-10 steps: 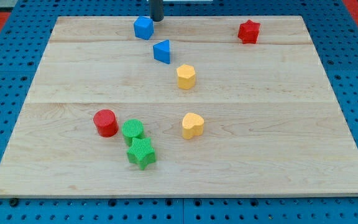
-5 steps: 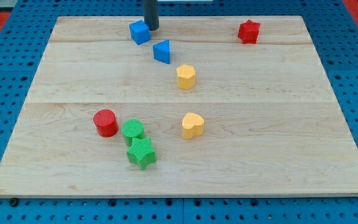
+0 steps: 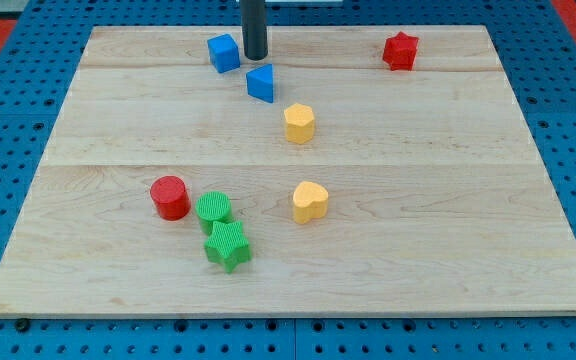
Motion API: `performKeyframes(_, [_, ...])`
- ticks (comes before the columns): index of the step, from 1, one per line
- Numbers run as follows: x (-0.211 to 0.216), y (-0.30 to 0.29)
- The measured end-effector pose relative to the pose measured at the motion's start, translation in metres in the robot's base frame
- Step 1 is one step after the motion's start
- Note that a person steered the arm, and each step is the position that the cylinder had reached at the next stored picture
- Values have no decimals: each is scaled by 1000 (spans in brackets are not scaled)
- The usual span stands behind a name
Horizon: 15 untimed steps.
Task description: Slide the blue cube diagonal to the top left of the triangle
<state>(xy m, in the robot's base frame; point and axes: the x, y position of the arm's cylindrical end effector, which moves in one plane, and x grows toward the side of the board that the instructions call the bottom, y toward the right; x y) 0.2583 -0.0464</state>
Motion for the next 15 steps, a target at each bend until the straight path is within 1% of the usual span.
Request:
performKeyframes(1, [12, -13])
performKeyframes(2, [13, -29])
performKeyframes(7, [12, -25])
performKeyframes(8, [47, -25])
performKeyframes(9, [55, -35])
performKeyframes(11, [26, -53])
performKeyframes(12, [20, -70])
performKeyframes(14, [-7, -64])
performKeyframes(15, [-8, -65])
